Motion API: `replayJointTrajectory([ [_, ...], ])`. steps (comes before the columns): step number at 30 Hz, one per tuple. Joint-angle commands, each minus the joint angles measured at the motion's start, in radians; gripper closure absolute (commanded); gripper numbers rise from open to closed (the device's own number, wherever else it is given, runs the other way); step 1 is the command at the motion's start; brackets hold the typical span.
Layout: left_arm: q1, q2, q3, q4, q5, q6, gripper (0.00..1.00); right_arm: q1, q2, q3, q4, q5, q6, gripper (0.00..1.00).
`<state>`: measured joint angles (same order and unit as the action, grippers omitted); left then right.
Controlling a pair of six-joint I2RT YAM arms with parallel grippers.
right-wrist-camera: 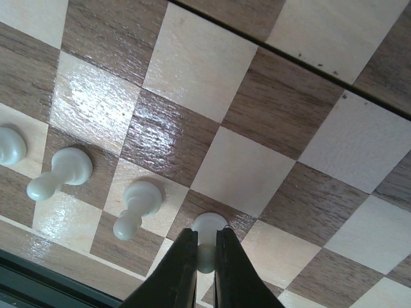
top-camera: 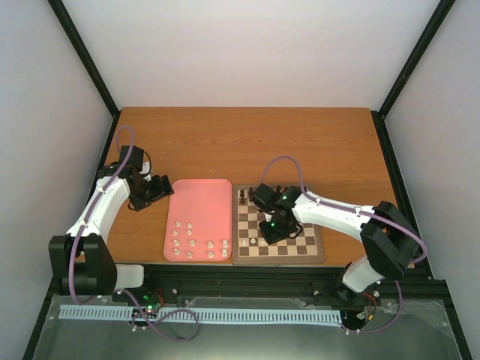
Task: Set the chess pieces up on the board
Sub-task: Place the chess piece on the chessboard.
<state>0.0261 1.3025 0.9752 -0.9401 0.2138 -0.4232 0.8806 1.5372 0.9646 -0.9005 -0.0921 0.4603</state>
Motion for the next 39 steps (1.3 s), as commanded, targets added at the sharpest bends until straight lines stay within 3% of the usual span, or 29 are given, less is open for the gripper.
replayJointTrajectory([
  [1, 0.003, 0.004, 0.026, 0.007, 0.004, -0.006, 0.00, -0.002, 0.027, 0.016, 0.010, 0.026, -0.005, 0.95],
  [19, 0.003, -0.006, 0.023, 0.009, 0.006, -0.009, 0.00, -0.002, -0.028, 0.039, -0.026, 0.048, 0.010, 0.78],
  [24, 0.003, -0.011, 0.020, 0.009, 0.004, -0.006, 0.00, -0.002, -0.049, 0.075, -0.050, 0.058, 0.011, 0.67],
  [28, 0.003, -0.016, 0.017, 0.007, 0.003, -0.006, 0.00, -0.001, -0.062, 0.116, -0.085, 0.080, 0.012, 0.56],
  [39, 0.003, -0.027, 0.014, 0.006, 0.010, -0.009, 0.00, 0.000, 0.036, 0.344, -0.129, 0.066, -0.055, 0.48],
])
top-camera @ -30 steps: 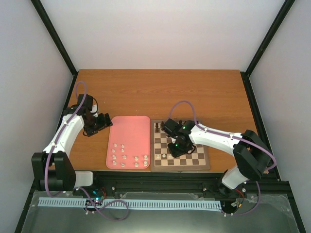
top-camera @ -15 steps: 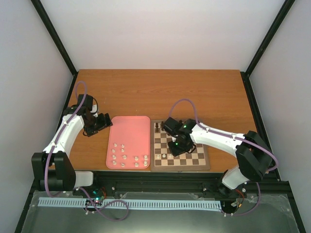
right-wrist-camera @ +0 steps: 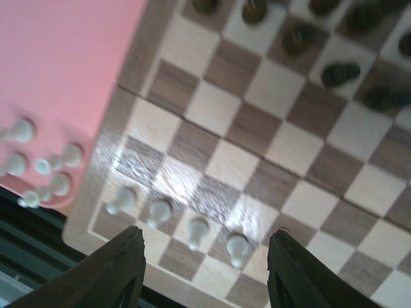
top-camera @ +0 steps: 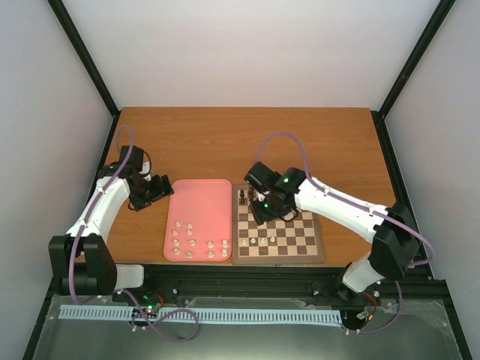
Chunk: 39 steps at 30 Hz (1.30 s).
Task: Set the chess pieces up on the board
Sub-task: Place the chess piece on the chessboard, then pick up the chess piece from the storage box.
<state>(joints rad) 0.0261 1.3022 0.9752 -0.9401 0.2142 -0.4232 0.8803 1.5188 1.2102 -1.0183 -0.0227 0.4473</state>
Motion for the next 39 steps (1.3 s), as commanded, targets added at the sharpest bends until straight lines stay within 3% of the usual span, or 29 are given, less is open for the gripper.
replayJointTrajectory([
  [1, 0.003, -0.027, 0.015, 0.006, 0.012, -0.010, 0.00, 0.002, 0.073, 0.127, -0.006, -0.015, -0.050, 0.48],
  [18, 0.006, 0.001, 0.035, -0.010, 0.008, -0.032, 0.00, 0.107, 0.477, 0.547, 0.142, -0.188, -0.148, 0.49],
  [26, 0.028, 0.017, 0.146, -0.089, -0.124, -0.049, 0.00, 0.125, 0.631, 0.682, 0.217, -0.216, -0.089, 0.51],
  [39, 0.194, -0.045, 0.043, -0.106, -0.204, -0.198, 0.00, 0.148, 0.819, 0.812, 0.139, -0.249, -0.089, 0.52],
])
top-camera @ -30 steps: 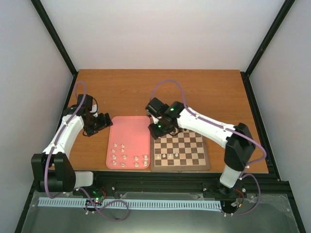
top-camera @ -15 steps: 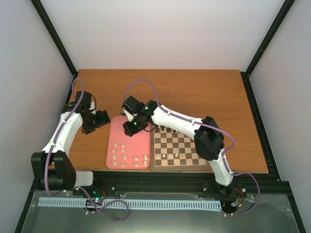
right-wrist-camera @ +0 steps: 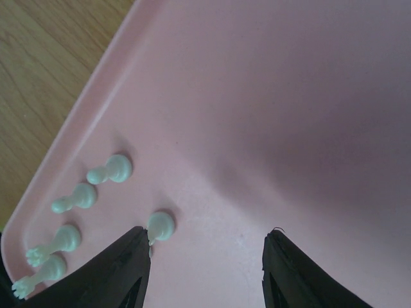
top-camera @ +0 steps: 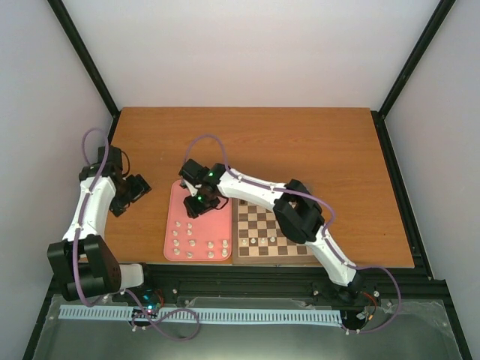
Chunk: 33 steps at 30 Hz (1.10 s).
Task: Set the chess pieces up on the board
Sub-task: Pick up the chess piece from the storage box.
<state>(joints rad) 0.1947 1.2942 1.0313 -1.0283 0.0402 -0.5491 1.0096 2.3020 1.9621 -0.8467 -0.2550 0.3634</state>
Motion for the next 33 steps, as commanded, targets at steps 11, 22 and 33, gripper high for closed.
replayJointTrajectory([
  [11, 0.030, -0.016, -0.017, -0.009, -0.028, -0.080, 0.00, 0.041, 0.132, 0.157, -0.107, -0.038, -0.037, 0.53],
  [22, 0.030, -0.002, -0.022, 0.001, -0.003, -0.077, 0.00, 0.053, 0.180, 0.207, -0.157, -0.036, -0.061, 0.60],
  [33, 0.029, -0.005, -0.029, 0.003, 0.006, -0.074, 0.00, 0.072, 0.167, 0.184, -0.195, -0.009, -0.086, 0.72],
])
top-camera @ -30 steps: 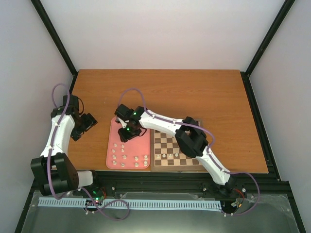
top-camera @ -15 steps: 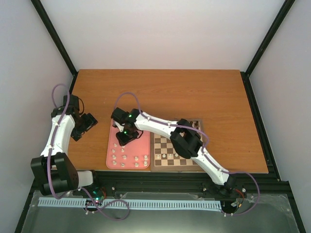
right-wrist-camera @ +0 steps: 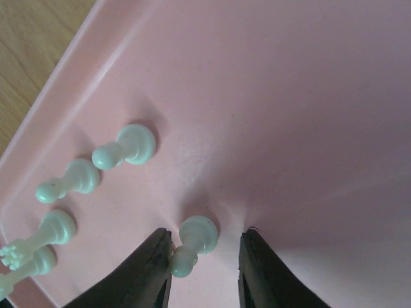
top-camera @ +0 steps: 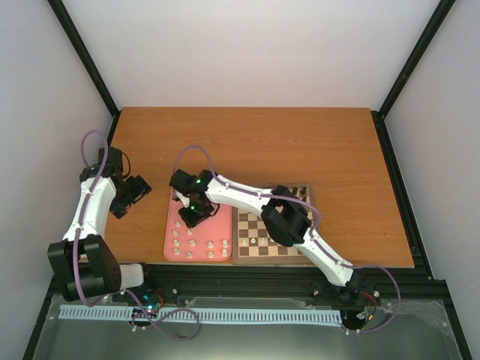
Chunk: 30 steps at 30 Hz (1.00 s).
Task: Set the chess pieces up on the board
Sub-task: Pick up the chess piece from the storage box, then place the chess piece on the chessboard.
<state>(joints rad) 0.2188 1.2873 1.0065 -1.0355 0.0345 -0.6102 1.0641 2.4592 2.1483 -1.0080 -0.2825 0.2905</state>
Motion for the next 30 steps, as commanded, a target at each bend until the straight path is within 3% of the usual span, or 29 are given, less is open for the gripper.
replayJointTrajectory([
  [1, 0.006, 0.003, -0.006, 0.010, 0.011, -0.013, 0.00, 0.017, 0.009, -0.002, -0.035, 0.021, -0.013, 0.74],
  [10, 0.006, 0.001, -0.004, 0.015, 0.025, -0.011, 0.00, 0.017, 0.007, 0.001, -0.038, 0.044, -0.013, 0.96],
  [18, 0.005, 0.003, -0.001, 0.014, 0.034, -0.008, 0.00, -0.005, -0.123, -0.053, -0.033, 0.130, 0.000, 0.97],
  [25, 0.006, 0.015, 0.000, 0.018, 0.044, -0.008, 0.00, -0.084, -0.352, -0.254, 0.020, 0.140, 0.058, 0.97],
  [30, 0.005, 0.018, -0.002, 0.020, 0.051, -0.007, 0.00, -0.148, -0.550, -0.488, -0.011, 0.185, 0.072, 0.97],
])
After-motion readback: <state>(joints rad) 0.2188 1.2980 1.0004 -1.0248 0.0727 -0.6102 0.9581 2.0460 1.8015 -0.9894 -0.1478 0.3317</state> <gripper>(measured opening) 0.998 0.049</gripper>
